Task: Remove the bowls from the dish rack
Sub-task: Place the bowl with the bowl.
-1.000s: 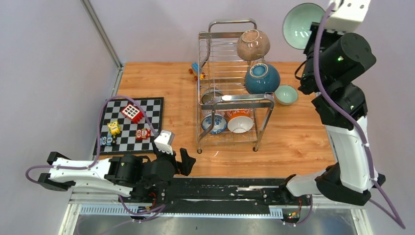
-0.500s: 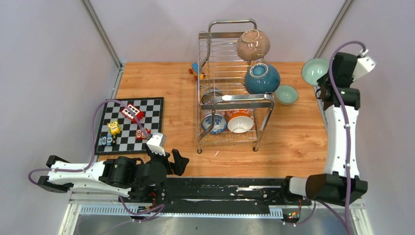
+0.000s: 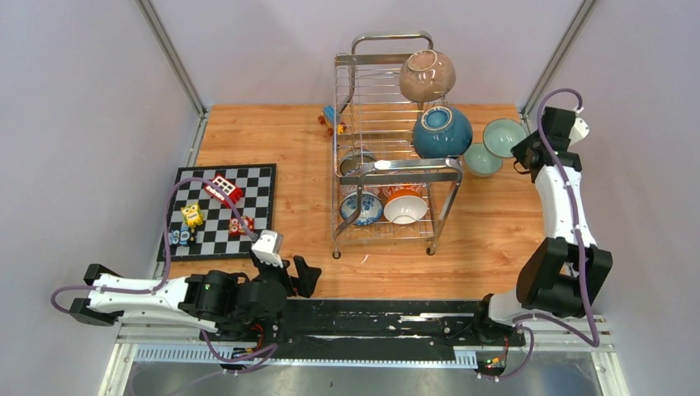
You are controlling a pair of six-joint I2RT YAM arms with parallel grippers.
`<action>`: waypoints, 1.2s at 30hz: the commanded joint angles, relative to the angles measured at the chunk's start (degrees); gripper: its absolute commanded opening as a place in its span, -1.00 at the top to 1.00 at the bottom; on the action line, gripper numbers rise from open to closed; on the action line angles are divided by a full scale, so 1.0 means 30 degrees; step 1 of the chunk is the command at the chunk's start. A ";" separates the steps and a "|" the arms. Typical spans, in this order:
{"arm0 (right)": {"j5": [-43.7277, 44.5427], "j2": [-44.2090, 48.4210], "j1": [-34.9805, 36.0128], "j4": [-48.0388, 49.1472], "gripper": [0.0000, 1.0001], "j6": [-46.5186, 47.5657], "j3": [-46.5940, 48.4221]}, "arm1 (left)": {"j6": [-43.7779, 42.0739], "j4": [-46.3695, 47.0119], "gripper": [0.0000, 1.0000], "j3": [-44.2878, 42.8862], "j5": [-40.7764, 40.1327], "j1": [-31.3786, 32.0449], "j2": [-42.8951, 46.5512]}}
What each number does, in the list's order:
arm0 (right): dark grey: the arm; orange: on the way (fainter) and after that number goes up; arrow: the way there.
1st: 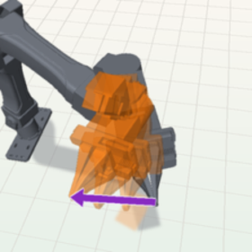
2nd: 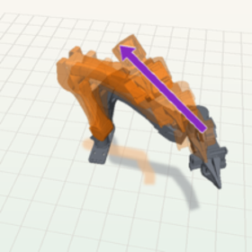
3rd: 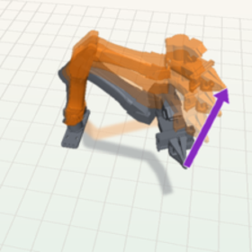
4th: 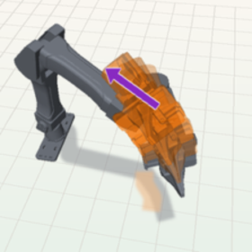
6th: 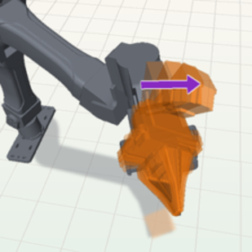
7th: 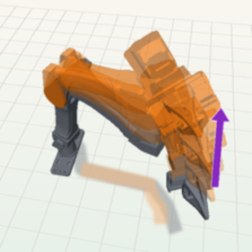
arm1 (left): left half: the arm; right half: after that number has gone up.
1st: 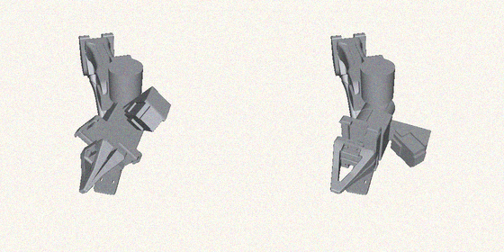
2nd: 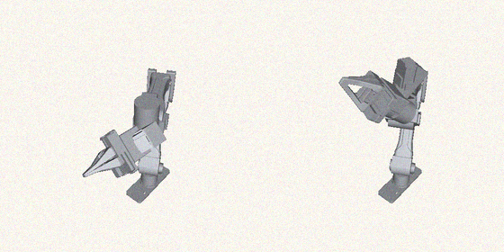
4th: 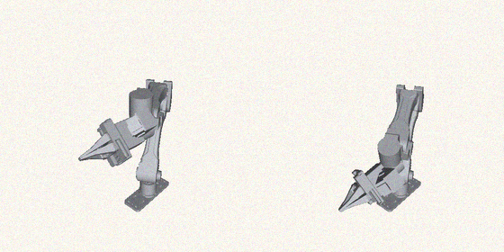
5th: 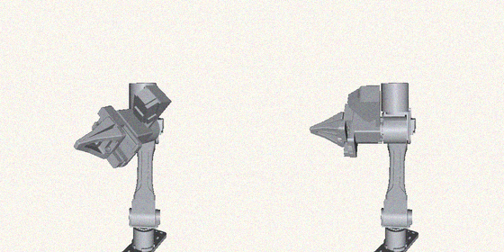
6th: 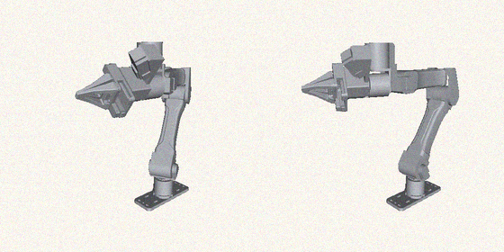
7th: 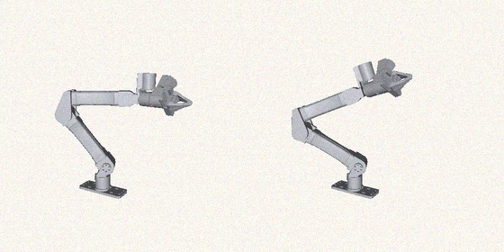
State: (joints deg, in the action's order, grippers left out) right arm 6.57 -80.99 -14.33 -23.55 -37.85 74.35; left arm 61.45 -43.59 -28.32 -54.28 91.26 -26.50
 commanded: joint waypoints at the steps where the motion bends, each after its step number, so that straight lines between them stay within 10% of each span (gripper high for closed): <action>1: -0.1624 -0.0942 -0.0766 0.2737 0.95 -0.0031 -0.0850 | 0.0197 0.1907 -0.98 0.0622 -0.1211 0.0018 0.0112; 36: -0.3850 -0.7695 -0.1098 0.3986 0.95 -0.0333 0.0644 | 0.1637 0.2119 -0.99 0.1584 -0.2538 0.0018 -0.1022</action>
State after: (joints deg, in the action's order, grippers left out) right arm -3.49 -102.59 -16.67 -13.43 -37.95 73.47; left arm 65.14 -38.72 -23.66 -58.30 91.26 -29.23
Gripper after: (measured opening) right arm 0.071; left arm 0.992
